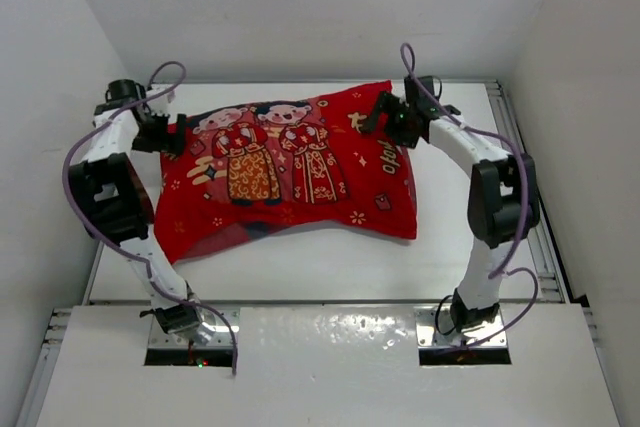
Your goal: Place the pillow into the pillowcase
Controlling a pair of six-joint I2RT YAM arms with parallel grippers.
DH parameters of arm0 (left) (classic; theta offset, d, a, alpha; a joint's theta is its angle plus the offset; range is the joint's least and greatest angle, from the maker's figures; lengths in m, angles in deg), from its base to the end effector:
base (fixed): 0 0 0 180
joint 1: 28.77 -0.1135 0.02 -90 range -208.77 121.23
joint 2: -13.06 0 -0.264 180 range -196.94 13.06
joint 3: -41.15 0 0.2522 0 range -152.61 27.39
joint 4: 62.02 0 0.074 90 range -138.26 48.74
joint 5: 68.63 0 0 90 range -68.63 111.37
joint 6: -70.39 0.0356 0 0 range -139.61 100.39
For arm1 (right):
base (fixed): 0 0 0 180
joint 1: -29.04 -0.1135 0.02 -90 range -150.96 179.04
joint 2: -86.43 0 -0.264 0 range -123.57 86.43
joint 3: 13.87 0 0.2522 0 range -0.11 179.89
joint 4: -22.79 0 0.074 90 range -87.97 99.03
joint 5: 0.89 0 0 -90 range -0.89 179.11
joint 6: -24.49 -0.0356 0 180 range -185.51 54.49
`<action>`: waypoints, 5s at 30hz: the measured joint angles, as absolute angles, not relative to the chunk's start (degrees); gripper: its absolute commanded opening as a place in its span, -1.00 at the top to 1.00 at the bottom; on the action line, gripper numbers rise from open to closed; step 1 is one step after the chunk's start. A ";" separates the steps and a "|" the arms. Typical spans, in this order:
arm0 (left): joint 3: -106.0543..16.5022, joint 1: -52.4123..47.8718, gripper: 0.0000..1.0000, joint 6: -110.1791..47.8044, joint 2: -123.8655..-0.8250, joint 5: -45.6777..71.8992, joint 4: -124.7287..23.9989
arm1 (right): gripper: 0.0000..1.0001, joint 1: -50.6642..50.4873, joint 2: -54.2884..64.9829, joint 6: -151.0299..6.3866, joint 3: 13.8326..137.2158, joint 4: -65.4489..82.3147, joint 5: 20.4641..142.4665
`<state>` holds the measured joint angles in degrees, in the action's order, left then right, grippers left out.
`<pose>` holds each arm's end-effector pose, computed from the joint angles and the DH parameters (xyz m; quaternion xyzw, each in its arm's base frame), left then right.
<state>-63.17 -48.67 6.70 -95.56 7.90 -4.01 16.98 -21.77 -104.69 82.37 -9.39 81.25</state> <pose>0.3848 0.1305 0.2486 0.0819 0.9612 -0.0115 0.2633 0.4171 0.0941 0.2359 0.1895 0.8995 0.2250 0.3232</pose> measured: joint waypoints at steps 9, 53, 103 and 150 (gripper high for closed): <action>-69.36 -38.86 0.96 3.20 -101.20 6.98 -8.73 | 0.38 21.20 -17.73 -110.78 65.17 3.27 75.96; -75.08 -33.79 -0.99 1.19 -98.51 11.98 -8.16 | -0.98 38.14 1.35 -100.62 65.93 -7.90 81.88; -98.91 -32.98 1.00 -49.50 -139.07 -25.57 -51.94 | 1.00 37.79 -59.13 -118.08 111.04 12.51 83.61; -39.30 -42.51 0.08 -13.37 -57.15 -31.20 -15.16 | 1.00 32.35 23.03 -113.45 54.11 28.16 73.82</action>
